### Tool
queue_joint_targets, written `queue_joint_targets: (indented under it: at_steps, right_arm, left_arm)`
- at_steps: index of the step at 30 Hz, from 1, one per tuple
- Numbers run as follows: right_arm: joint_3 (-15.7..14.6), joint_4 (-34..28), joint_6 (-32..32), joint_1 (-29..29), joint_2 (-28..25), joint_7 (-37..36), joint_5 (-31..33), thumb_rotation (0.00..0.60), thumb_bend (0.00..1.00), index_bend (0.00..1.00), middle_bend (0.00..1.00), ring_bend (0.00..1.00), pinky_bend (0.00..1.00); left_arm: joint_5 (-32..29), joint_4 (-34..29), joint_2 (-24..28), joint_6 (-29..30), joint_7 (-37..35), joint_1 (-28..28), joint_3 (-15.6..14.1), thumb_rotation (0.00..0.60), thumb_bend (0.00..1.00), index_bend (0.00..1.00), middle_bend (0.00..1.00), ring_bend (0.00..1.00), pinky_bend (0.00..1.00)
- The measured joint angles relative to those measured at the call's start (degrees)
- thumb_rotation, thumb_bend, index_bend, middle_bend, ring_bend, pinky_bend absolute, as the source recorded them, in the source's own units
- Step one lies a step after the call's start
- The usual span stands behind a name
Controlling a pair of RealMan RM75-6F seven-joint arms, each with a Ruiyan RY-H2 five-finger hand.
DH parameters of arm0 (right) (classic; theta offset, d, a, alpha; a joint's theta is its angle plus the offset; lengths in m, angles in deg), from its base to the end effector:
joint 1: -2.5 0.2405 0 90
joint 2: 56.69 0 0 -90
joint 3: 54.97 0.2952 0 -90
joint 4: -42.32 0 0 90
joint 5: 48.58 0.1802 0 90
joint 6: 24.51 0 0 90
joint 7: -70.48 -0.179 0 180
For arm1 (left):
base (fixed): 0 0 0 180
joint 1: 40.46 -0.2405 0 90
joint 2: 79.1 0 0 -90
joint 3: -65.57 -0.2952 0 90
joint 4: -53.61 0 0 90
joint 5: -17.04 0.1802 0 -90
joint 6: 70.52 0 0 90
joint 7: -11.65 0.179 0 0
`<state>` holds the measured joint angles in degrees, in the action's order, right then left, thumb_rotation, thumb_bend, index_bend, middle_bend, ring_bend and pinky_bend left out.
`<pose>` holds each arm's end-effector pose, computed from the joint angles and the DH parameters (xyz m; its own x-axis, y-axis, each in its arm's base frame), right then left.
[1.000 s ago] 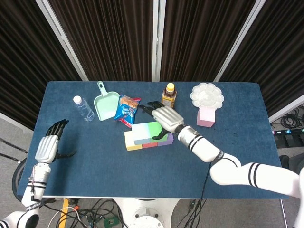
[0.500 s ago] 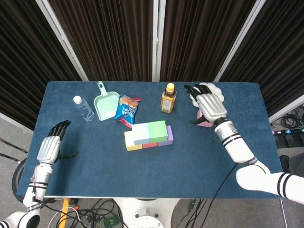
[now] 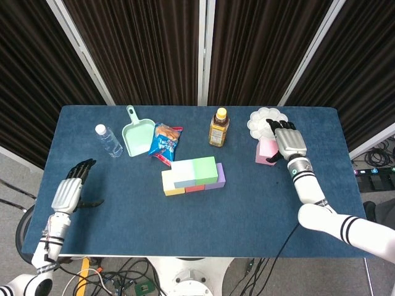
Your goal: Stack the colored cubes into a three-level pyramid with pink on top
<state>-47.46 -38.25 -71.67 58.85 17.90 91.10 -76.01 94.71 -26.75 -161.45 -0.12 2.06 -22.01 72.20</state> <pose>-0.2048 -0.4816 0.1038 0.3871 -0.3270 0.8621 -0.9116 0.0044 0.4110 -0.3151 0.3057 0.0815 0.1094 0.1484 0.9829 0.9933 -0.0532 -0.1025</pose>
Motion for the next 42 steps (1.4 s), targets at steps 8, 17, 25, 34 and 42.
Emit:
queue_joint_targets:
  at_steps: [8,17,25,34,42]
  right_arm:
    - [-2.40,6.03,2.12,1.50,4.00,6.77,4.97,0.600,0.00,0.00,0.12,0.00,0.00]
    - [-3.36,12.35,1.33,1.13,9.28,9.17,2.31,0.600,0.01,0.00,0.18,0.00,0.00]
    - [-1.88,15.25,-1.39,-0.67,11.71,6.47,-5.38,0.600,0.12,0.00,0.49,0.04,0.00]
    - [0.20,8.40,-5.92,-3.07,8.11,6.06,-9.94,0.600,0.17,0.00,0.59,0.10,0.00]
    - [4.32,-6.10,-10.27,-4.42,0.42,3.64,-15.89,0.600,0.19,0.00,0.59,0.10,0.00]
  left_arm:
    - [-0.31,0.38,-0.43,-0.51,0.08,0.03,-0.24,0.600,0.06,0.06,0.02,0.00,0.09]
    - [-0.91,1.39,-1.14,-0.97,-0.14,0.07,-0.14,0.600,0.05,0.06,0.02,0.00,0.09]
    - [-0.17,1.97,-1.29,-0.53,-1.02,0.02,-0.22,0.600,0.06,0.06,0.02,0.00,0.09]
    - [0.22,1.83,-1.50,-0.04,-1.59,-0.04,-0.17,0.600,0.06,0.06,0.02,0.00,0.09]
    - [0.26,0.96,-0.99,0.63,-1.70,-0.32,0.04,0.600,0.06,0.06,0.02,0.00,0.09]
